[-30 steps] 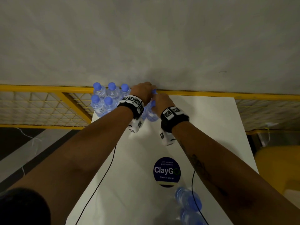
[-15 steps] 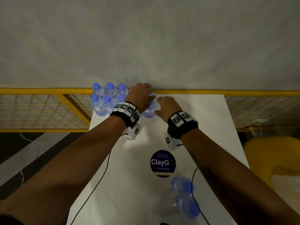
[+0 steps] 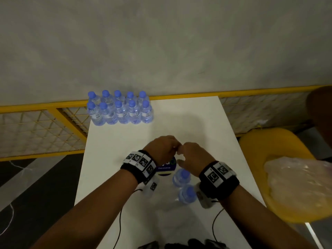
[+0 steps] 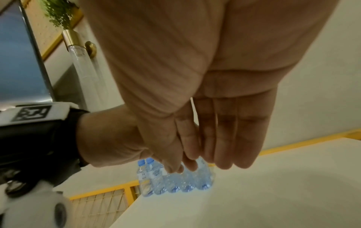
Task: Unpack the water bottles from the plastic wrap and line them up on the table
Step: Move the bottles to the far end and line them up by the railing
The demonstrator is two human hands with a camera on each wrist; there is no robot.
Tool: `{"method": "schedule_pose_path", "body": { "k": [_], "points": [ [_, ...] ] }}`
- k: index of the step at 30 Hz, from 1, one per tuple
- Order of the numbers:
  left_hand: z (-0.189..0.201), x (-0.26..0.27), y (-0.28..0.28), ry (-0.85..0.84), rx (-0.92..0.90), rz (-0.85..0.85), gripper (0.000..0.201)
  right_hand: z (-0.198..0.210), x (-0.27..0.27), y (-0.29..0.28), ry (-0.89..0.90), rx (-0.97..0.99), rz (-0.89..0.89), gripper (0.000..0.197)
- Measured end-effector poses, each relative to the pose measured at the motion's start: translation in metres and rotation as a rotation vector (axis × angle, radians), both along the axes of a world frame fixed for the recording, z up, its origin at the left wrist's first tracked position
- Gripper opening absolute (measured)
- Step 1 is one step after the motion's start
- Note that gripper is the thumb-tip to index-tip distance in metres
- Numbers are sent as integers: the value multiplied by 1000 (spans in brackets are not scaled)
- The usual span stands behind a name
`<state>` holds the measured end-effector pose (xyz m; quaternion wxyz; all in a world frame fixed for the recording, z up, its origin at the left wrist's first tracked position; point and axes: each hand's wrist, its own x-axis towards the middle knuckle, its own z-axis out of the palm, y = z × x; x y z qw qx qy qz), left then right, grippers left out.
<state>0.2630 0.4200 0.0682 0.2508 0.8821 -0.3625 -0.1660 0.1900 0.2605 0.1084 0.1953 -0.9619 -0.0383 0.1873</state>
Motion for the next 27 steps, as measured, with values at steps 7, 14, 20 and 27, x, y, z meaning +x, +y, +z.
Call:
{"method": "schedule_pose_path", "body": {
  "k": [7, 14, 20, 27],
  "points": [
    [-21, -67, -20, 59, 225, -80, 41, -24, -101, -15, 106, 8, 81, 47],
    [-37, -85, -35, -62, 344, -75, 28, -76, -122, -11, -8, -83, 59, 38],
    [-22, -18, -30, -125, 325, 114, 20, -79, -115, -16, -32, -13, 47, 13],
    [8, 132, -30, -321, 417, 294, 28, -76, -108, -16, 22, 52, 51, 19]
  ]
}}
